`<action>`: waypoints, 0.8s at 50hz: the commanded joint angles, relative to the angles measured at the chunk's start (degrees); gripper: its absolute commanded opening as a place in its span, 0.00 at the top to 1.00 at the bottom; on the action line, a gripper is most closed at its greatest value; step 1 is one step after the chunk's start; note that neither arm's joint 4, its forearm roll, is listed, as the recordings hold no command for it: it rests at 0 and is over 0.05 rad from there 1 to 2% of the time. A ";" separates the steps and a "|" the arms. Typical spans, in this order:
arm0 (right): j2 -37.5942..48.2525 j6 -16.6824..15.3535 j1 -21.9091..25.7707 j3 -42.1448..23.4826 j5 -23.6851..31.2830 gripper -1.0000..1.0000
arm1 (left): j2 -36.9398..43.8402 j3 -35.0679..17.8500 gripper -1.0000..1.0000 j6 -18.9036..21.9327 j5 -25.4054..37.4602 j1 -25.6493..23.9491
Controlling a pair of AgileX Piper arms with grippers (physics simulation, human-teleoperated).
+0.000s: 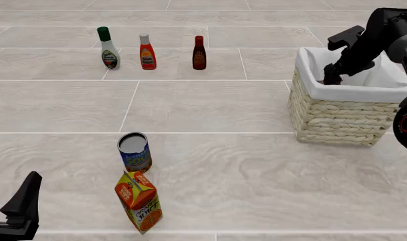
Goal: Pick the chocolate pudding and place it in the basket.
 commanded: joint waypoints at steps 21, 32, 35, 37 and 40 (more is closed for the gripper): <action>-1.59 0.37 -0.05 -0.34 0.90 0.00 | -0.18 -0.01 0.00 0.00 0.13 0.00; -5.88 0.17 -0.12 3.34 -0.18 0.00 | -0.18 -0.01 0.00 0.01 0.13 0.00; -7.23 -0.02 -0.27 5.30 -0.94 0.00 | -0.18 -0.01 0.00 0.01 0.14 0.01; -8.33 -0.12 -0.38 6.30 -1.28 0.00 | -0.18 -0.01 0.00 0.01 0.13 0.01; -9.87 -0.10 -0.31 7.63 -1.52 0.00 | -0.18 -0.01 0.00 0.02 0.13 0.00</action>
